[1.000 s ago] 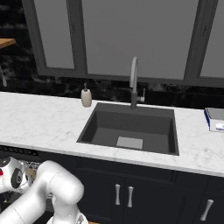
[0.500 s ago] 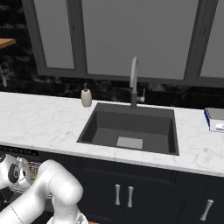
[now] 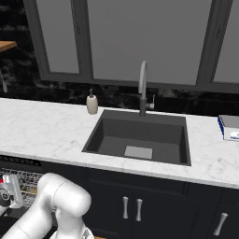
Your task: Pick up the cup and bowl from the counter, place them in the dishwasher, and close the dishwasher door.
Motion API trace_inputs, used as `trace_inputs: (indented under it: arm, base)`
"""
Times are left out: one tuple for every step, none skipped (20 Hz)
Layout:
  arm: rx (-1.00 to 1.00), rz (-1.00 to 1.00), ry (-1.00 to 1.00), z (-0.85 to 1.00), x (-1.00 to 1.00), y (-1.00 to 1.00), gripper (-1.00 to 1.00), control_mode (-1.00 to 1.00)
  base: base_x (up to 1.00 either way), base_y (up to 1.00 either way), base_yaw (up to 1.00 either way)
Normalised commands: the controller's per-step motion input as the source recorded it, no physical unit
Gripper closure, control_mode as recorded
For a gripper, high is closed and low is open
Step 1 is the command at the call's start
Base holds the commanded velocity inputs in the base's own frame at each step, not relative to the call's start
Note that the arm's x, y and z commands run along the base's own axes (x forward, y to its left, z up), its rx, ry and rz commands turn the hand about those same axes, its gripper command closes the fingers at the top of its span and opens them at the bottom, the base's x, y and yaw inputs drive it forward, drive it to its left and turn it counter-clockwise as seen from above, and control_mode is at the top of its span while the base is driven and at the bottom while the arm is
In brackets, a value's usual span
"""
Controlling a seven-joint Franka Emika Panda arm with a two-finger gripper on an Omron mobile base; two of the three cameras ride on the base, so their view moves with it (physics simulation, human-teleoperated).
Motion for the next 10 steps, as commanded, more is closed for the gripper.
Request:
trace_inputs:
  arm:
    - [0.0, 0.0, -0.01, 0.8, -1.0, 0.0, -1.0, -1.0]
    - [0.0, 0.0, 0.0, 1.0, -1.0, 0.0, -1.0, -1.0]
    - [0.0, 0.0, 0.05, 1.0, -1.0, 0.0, -1.0, -1.0]
    - [0.0, 0.0, 0.18, 1.0, -0.88, 0.0, -1.0, -1.0]
    - [0.0, 0.0, 0.27, 1.0, -0.84, 0.04, -1.0, -1.0]
    - [-0.04, 0.0, 0.41, 1.0, -0.61, 0.0, -1.0, -1.0]
    - [0.0, 0.0, 0.6, 1.0, -0.52, 0.01, -1.0, -1.0]
    - [0.0, 0.0, 0.74, 1.0, -0.38, 0.0, -1.0, -1.0]
    - [-0.04, 0.03, 0.71, 1.0, -0.54, 0.0, -1.0, -1.0]
    - [-0.05, 0.07, 0.65, 0.95, -0.64, 0.0, -1.0, -1.0]
  base:
    - [0.0, 0.0, 0.0]
    - [0.0, 0.0, 0.0]
    - [0.0, 0.0, 0.0]
    - [0.0, 0.0, 0.0]
    - [0.0, 0.0, 0.0]
    - [0.0, 0.0, 0.0]
    - [0.0, 0.0, 0.0]
    - [0.0, 0.0, 0.0]
    - [0.0, 0.0, 0.0]
    - [0.0, 0.0, 0.0]
